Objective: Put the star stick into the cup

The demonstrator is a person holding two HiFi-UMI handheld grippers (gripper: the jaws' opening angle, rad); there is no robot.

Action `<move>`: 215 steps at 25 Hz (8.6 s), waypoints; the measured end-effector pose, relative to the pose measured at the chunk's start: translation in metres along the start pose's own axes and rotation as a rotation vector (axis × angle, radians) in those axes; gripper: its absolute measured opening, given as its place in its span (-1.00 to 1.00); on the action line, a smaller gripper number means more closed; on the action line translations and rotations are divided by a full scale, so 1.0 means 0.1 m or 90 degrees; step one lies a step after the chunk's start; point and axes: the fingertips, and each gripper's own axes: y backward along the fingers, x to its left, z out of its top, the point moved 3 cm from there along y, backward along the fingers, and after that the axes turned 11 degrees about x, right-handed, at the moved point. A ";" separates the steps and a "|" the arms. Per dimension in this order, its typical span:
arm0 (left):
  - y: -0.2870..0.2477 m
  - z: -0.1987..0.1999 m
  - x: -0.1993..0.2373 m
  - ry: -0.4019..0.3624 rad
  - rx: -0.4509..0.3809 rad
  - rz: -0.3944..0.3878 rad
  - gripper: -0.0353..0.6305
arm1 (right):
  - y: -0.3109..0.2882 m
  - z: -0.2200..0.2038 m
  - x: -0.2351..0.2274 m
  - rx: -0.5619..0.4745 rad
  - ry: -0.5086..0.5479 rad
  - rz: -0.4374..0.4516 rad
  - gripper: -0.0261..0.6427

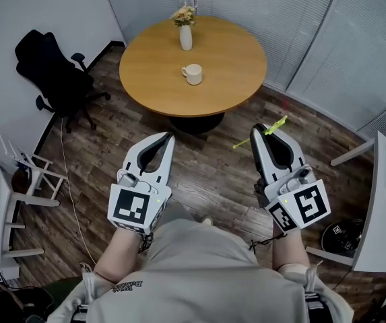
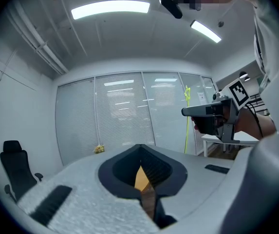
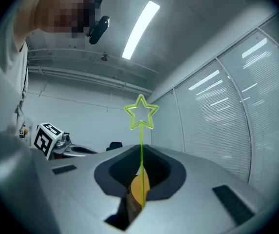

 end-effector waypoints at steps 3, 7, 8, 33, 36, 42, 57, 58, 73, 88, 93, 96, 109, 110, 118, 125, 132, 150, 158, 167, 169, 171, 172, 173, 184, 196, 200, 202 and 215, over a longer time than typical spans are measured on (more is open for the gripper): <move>-0.03 0.05 -0.03 -0.006 0.006 0.009 -0.83 | 0.01 -0.04 -0.05 -0.003 -0.006 0.006 -0.82; -0.05 0.12 -0.06 -0.005 0.005 0.018 -0.83 | 0.02 -0.09 -0.16 -0.003 -0.007 -0.002 -0.82; -0.06 0.12 -0.05 -0.008 0.003 0.020 -0.83 | 0.01 -0.09 -0.18 -0.003 -0.008 -0.002 -0.82; -0.93 -0.19 0.74 0.003 0.005 -0.017 -0.83 | -1.15 -0.22 -0.42 0.029 0.006 0.002 -0.82; -1.06 -0.22 0.94 0.005 0.008 -0.026 -0.83 | -1.38 -0.22 -0.44 0.033 0.005 -0.002 -0.82; -1.38 -0.15 1.37 0.019 0.002 -0.057 -0.83 | -1.88 -0.13 -0.51 0.047 0.004 -0.020 -0.82; -2.29 -0.07 2.48 0.014 0.001 -0.134 -0.83 | -3.26 0.10 -0.84 0.069 0.007 -0.076 -0.82; -2.36 -0.07 2.54 0.011 -0.001 -0.139 -0.83 | -3.34 0.10 -0.87 0.069 0.006 -0.081 -0.82; -2.97 -0.18 3.03 0.024 0.025 -0.174 -0.83 | -4.10 -0.02 -1.18 0.091 -0.006 -0.102 -0.82; -3.33 -0.18 2.95 0.025 0.042 -0.131 -0.83 | -4.24 -0.19 -1.69 0.106 0.013 -0.095 -0.82; -3.49 -0.12 3.03 0.018 0.037 -0.113 -0.83 | -4.40 -0.33 -1.84 0.122 0.039 -0.099 -0.82; -3.61 -0.15 3.09 0.016 0.044 -0.100 -0.83 | -4.51 -0.35 -1.92 0.117 0.031 -0.090 -0.82; -4.09 -0.25 3.17 0.008 0.054 -0.097 -0.83 | -4.99 -0.52 -2.08 0.115 0.003 -0.052 -0.82; -4.10 -0.28 3.17 0.007 0.057 -0.100 -0.83 | -5.01 -0.55 -2.08 0.115 0.003 -0.051 -0.82; -4.32 -0.60 3.16 0.020 0.086 -0.108 -0.83 | -5.16 -0.94 -2.08 0.144 -0.015 -0.041 -0.82; -4.51 -0.97 3.06 0.038 0.106 -0.134 -0.83 | -5.31 -1.40 -2.07 0.171 -0.038 -0.028 -0.82; -4.61 -1.45 2.96 0.064 0.152 -0.154 -0.83 | -5.39 -1.89 -2.09 0.207 -0.067 -0.028 -0.82; -4.81 -2.19 2.59 0.141 0.236 -0.215 -0.83 | -5.42 -2.78 -2.05 0.269 -0.103 -0.035 -0.82; -4.74 -2.35 2.47 0.157 0.262 -0.230 -0.83 | -5.35 -2.99 -2.07 0.297 -0.130 -0.069 -0.82; -4.66 -2.31 2.40 0.155 0.259 -0.238 -0.83 | -5.26 -3.04 -2.05 0.330 -0.123 -0.090 -0.81; -4.64 -2.28 2.41 0.150 0.256 -0.235 -0.83 | -5.23 -3.01 -2.05 0.330 -0.120 -0.092 -0.81; -4.62 -2.24 2.42 0.145 0.253 -0.233 -0.83 | -5.21 -2.97 -2.05 0.328 -0.117 -0.093 -0.81; -4.62 -2.21 2.43 0.143 0.251 -0.231 -0.83 | -5.20 -2.95 -2.06 0.326 -0.116 -0.093 -0.81; -4.62 -2.18 2.44 0.142 0.248 -0.229 -0.83 | -5.19 -2.92 -2.07 0.323 -0.116 -0.094 -0.81; -4.52 -1.54 2.58 0.121 0.188 -0.207 -0.83 | -5.07 -2.24 -2.16 0.263 -0.094 -0.107 -0.81; -4.32 -0.68 2.72 0.085 0.102 -0.169 -0.83 | -4.80 -1.07 -2.10 0.159 -0.006 -0.095 -0.81; -4.21 -0.42 2.77 0.073 0.072 -0.155 -0.83 | -4.73 -0.70 -2.06 0.117 0.018 -0.092 -0.81; -4.14 -0.30 2.77 0.055 0.057 -0.152 -0.83 | -4.68 -0.55 -2.03 0.102 0.027 -0.090 -0.81; -3.50 0.39 2.81 0.055 -0.043 -0.147 -0.83 | -4.24 0.15 -1.67 0.030 0.052 -0.063 -0.81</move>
